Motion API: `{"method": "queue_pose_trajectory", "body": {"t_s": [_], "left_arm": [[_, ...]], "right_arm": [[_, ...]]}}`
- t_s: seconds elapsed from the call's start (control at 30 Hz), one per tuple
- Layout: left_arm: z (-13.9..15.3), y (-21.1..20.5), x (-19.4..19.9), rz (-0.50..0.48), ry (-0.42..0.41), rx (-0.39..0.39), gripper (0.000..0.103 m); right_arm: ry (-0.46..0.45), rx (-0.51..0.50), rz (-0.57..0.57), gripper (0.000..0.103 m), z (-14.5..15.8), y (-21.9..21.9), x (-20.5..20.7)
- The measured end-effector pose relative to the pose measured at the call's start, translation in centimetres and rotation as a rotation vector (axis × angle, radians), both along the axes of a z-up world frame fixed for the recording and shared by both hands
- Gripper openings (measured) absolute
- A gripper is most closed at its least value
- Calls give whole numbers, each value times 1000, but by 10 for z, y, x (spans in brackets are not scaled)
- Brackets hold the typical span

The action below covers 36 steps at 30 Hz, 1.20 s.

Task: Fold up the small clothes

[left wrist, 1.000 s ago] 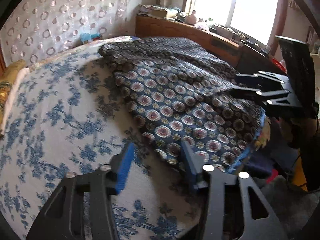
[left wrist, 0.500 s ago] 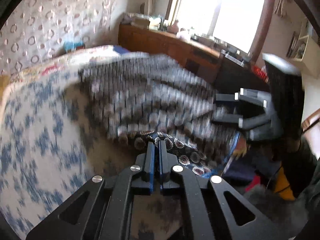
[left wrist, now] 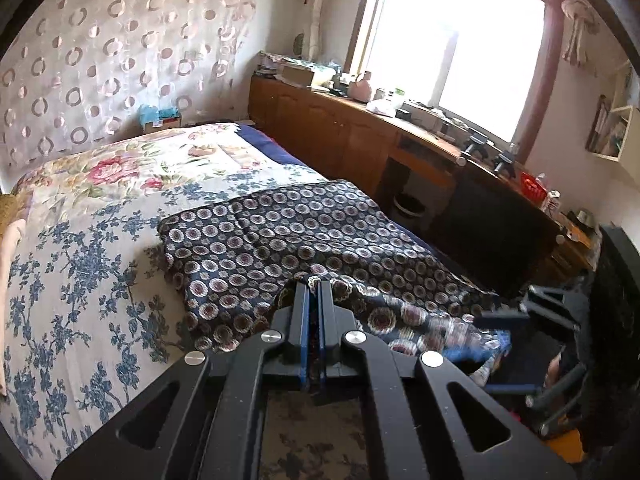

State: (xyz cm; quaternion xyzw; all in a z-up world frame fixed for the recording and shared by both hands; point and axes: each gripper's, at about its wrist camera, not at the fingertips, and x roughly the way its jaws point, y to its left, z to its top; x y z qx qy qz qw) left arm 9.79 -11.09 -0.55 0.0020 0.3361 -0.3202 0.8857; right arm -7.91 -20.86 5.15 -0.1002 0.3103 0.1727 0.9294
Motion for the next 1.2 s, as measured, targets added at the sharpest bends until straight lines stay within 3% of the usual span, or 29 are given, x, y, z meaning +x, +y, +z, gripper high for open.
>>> {"method": "queue_pose_trajectory", "body": {"t_s": [0.37,0.4,0.43,0.47,0.5,0.67,0.87,0.93,1.03,1.1,1.2], "left_arm": [[1,14,11,41,10,-19,4],[2,16,12,42,10,-22,4],[3,18,14,43,9,-27,4],[5,20,16,45,8,-30,4],[6,21,16,52,0,-24,4],[12,24,28,122,-74,56,4],[9,34,64,155,-42,79,8],[5,37,79,162,-24,88,12],[0,42,96,169,-12,87,29],[-1,45,103,166,-2,75,47],[-8,48,115,147,36,88,56]], "right_arm": [[59,-64,-102,63,-24,-28,32],[57,-63,-102,58,-23,-33,36],[58,-53,-95,46,-20,-37,40],[63,-36,-88,22,-17,-42,46],[63,-21,-81,6,-12,-46,53],[-7,3,-40,4,19,-50,91],[-19,23,-21,4,42,-47,156],[-1,23,-20,4,39,-47,175],[38,31,-20,4,26,-46,202],[67,33,-19,4,18,-46,216],[104,23,-27,4,7,-45,238]]}}
